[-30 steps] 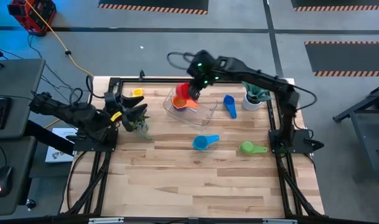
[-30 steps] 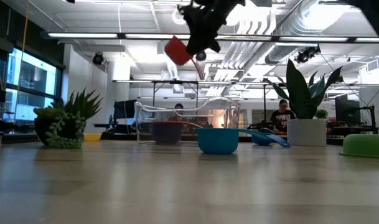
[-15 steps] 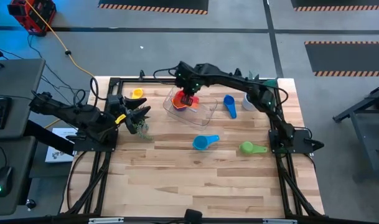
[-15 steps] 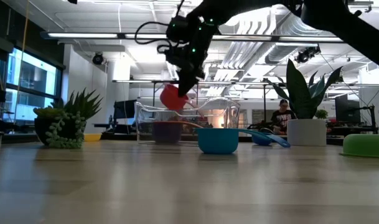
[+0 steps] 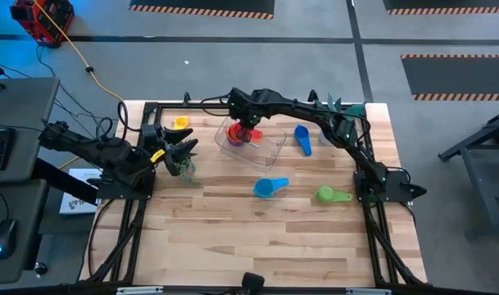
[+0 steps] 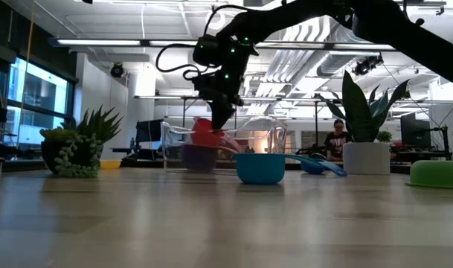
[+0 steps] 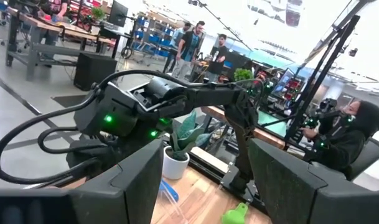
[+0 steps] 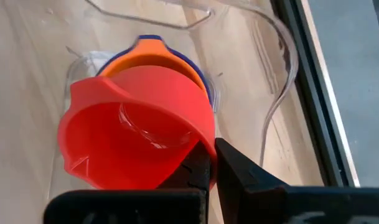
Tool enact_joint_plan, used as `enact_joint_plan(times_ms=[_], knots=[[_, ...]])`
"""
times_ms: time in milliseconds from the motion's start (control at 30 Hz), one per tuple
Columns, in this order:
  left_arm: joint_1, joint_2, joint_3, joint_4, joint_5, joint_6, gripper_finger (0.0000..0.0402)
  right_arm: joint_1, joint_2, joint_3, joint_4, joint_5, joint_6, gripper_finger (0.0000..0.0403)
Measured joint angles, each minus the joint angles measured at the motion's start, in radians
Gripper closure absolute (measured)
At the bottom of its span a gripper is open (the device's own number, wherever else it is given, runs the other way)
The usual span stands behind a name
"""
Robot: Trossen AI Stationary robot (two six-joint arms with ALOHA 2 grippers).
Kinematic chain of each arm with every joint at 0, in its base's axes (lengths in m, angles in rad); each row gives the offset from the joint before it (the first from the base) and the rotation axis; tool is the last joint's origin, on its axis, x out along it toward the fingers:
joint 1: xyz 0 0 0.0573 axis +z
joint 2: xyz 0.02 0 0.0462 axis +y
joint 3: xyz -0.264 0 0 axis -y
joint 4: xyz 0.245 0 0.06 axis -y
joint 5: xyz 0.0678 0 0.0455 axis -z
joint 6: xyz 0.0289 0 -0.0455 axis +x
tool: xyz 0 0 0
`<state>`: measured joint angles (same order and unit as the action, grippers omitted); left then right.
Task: Nest measuring cups in basket
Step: Stack the red measuring cup on top of the orange measuring cup on the transparent bin
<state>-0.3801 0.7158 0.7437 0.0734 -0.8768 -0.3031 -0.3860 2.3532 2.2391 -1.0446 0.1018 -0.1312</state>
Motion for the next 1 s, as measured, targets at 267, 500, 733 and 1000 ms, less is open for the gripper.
enact_joint_plan(times_ms=[267, 500, 733, 1000], knots=[[0.0, 0.0, 0.0, 0.0, 0.0, 0.0, 0.0173, 0.0, 0.0, 0.0, 0.006, -0.008, 0.026, 0.0384], [0.0, 0.0, 0.0, 0.0, 0.0, 0.0, 0.0173, 0.0, 0.0, 0.0, 0.001, -0.01, 0.069, 0.0346], [0.0, 0.0, 0.0, 0.0, 0.0, 0.0, 0.0173, 0.0, -0.007, 0.0, -0.018, -0.009, 0.071, 0.0292], [0.0, 0.0, 0.0, -0.001, 0.0, 0.0, 0.0173, -0.055, -0.037, -0.004, -0.155, -0.098, 0.111, 0.0319]])
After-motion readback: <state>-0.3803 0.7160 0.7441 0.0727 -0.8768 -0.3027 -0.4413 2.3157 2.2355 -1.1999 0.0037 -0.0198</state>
